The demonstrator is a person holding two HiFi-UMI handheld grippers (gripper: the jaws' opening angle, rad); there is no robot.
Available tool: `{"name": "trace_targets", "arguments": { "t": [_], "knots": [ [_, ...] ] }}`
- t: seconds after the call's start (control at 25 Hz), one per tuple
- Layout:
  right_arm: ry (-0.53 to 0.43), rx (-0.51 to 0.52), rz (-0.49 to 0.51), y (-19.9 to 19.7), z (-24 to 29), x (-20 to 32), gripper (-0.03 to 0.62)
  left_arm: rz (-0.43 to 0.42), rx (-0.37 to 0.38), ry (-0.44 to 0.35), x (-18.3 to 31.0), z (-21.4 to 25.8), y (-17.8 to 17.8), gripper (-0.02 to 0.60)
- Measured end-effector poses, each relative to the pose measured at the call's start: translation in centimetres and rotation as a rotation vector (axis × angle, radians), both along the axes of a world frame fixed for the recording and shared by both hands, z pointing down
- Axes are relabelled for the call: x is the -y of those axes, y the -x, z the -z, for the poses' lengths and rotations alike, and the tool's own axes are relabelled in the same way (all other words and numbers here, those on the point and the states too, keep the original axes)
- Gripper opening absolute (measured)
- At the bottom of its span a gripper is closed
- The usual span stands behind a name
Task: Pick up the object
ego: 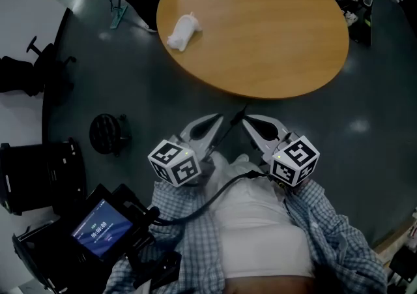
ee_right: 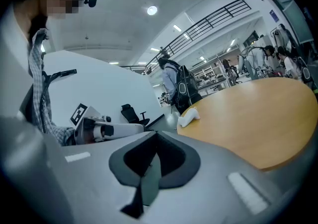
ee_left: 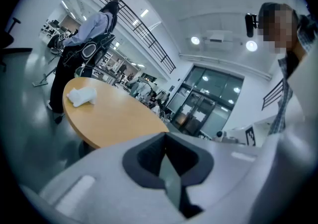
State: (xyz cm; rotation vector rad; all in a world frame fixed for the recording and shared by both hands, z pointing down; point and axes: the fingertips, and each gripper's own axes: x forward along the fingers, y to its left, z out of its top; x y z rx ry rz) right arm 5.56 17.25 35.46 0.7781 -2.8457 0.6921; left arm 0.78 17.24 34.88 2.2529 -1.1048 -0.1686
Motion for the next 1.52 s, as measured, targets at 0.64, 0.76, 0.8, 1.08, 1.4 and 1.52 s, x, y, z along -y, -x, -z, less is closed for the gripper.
{"name": "trace_targets", "arguments": {
  "t": [0.64, 0.76, 0.8, 1.08, 1.4, 1.52],
  "knots": [
    [-0.031, 0.006, -0.048, -3.3, -0.2, -1.3, 0.006, 0.041, 0.005, -0.089, 0.2, 2.2, -0.2, 0.003],
    [-0.029, 0.014, -0.071, -4.3, -0.4, -1.5, 0.006, 0.046, 0.019, -0.098, 0.5, 2.3, -0.4, 0.003],
    [-0.03, 0.015, -0.078, -4.5, -0.4, -1.4, 0.006, 0.045, 0.024, -0.099, 0.6, 2.3, -0.4, 0.003],
    [-0.035, 0.025, -0.109, -5.5, 0.0, -0.5, 0.006, 0.029, 0.041, -0.112, 1.9, 2.8, -0.9, 0.003],
    [-0.026, 0.005, -0.122, -3.2, -1.1, 5.1, 0.006, 0.038, 0.04, -0.082, 7.7, 0.7, 2.2, 0.003],
    [-0.027, 0.001, -0.126, -3.0, -0.9, 5.0, 0.006, 0.031, 0.047, -0.076, 8.0, 0.4, 2.5, 0.003]
  ]
}}
